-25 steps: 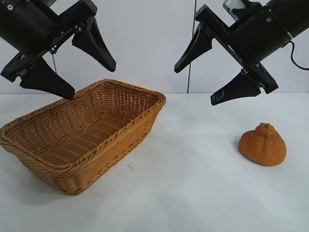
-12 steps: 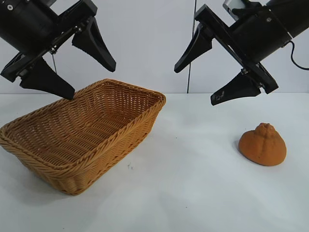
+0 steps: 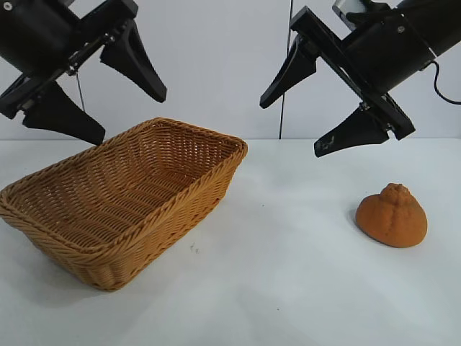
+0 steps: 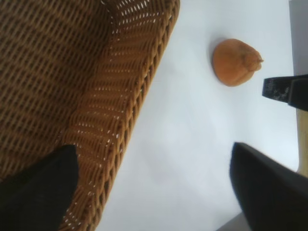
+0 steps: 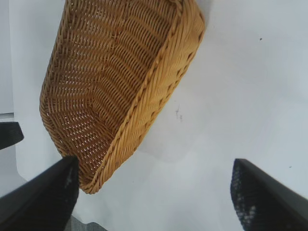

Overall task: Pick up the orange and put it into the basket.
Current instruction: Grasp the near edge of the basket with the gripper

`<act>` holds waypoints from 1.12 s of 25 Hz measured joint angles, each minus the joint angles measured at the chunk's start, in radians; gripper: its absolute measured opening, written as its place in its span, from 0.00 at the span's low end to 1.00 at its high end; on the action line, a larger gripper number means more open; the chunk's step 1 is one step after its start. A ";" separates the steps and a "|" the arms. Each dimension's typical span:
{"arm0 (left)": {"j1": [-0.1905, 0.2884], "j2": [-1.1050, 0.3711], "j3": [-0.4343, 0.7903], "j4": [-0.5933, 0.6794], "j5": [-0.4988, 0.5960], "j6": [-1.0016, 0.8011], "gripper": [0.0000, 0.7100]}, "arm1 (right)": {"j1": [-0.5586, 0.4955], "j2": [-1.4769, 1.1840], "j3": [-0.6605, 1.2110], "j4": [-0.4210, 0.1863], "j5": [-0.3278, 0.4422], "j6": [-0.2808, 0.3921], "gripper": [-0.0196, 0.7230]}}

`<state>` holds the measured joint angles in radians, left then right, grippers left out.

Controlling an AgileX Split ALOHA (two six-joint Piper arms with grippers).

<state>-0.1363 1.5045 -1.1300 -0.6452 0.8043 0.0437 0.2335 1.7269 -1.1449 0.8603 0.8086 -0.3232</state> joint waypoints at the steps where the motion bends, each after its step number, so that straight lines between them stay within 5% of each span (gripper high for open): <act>1: 0.000 -0.018 0.000 0.048 0.012 -0.049 0.86 | 0.000 0.000 0.000 0.000 0.000 0.000 0.82; 10: 0.000 -0.070 0.070 0.322 0.072 -0.595 0.86 | 0.000 0.000 0.000 0.000 0.000 0.000 0.82; 18: -0.001 -0.070 0.188 0.335 -0.002 -0.746 0.86 | 0.000 0.000 0.000 -0.001 0.000 0.000 0.82; 25: -0.107 -0.064 0.207 0.354 -0.125 -0.854 0.86 | 0.000 0.000 0.000 -0.001 0.000 0.000 0.82; 28: -0.117 -0.026 0.207 0.410 -0.140 -0.917 0.86 | 0.000 0.000 0.000 -0.001 0.000 0.000 0.82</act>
<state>-0.2530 1.4786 -0.9227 -0.2350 0.6640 -0.8732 0.2335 1.7269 -1.1449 0.8594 0.8086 -0.3232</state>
